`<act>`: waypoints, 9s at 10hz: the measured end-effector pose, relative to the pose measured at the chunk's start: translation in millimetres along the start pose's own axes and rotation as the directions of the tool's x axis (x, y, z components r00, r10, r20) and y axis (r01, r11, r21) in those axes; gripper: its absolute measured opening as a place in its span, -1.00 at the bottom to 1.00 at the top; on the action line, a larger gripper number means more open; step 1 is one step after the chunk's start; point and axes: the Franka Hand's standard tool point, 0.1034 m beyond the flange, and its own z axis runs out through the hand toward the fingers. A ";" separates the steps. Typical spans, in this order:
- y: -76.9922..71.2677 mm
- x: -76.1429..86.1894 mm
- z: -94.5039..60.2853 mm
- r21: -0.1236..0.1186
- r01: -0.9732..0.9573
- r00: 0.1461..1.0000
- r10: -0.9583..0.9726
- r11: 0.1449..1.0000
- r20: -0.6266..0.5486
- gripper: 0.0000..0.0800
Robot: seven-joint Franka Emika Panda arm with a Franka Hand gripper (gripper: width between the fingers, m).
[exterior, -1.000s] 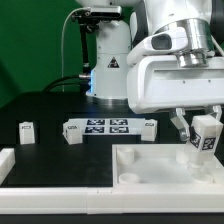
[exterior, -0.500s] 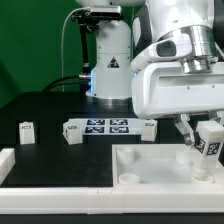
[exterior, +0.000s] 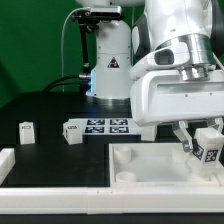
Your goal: Assemble one leg
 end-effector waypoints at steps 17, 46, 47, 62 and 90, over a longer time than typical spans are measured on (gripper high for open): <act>-1.4 -4.9 5.5 -0.013 -0.015 0.999 0.014 1.000 -0.047 0.62; -9.3 5.5 -1.6 -0.345 -0.673 0.510 0.749 0.654 0.424 -0.26; -9.6 6.6 -1.1 -0.398 -0.726 0.433 0.822 0.561 0.369 -0.26; -2.6 5.3 -0.1 0.110 0.033 0.848 -0.086 0.993 0.522 0.62; -1.4 10.2 4.0 0.049 -0.030 0.873 0.002 0.998 0.488 0.62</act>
Offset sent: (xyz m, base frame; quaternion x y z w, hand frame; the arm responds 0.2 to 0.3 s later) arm -0.0133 -0.0038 -0.0250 0.0314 0.0078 0.0157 0.9994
